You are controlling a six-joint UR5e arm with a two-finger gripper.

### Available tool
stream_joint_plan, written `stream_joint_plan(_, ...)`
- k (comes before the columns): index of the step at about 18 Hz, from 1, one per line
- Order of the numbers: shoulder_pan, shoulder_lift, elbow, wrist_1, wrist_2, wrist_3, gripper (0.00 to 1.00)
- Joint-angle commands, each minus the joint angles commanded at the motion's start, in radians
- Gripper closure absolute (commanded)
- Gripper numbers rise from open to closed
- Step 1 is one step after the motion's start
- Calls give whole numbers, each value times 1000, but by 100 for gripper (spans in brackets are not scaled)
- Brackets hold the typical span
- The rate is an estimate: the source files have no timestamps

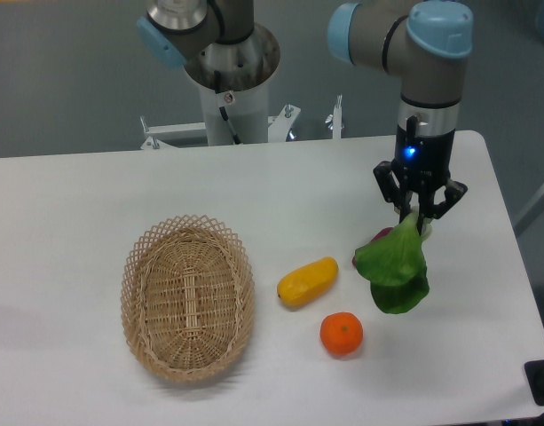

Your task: Pick up the green vegetable from the basket

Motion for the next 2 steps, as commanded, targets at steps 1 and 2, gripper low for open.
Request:
stream_joint_plan(1, 0, 0, 0, 0, 0, 0, 68)
stream_joint_plan(2, 0, 0, 0, 0, -2, -2, 68)
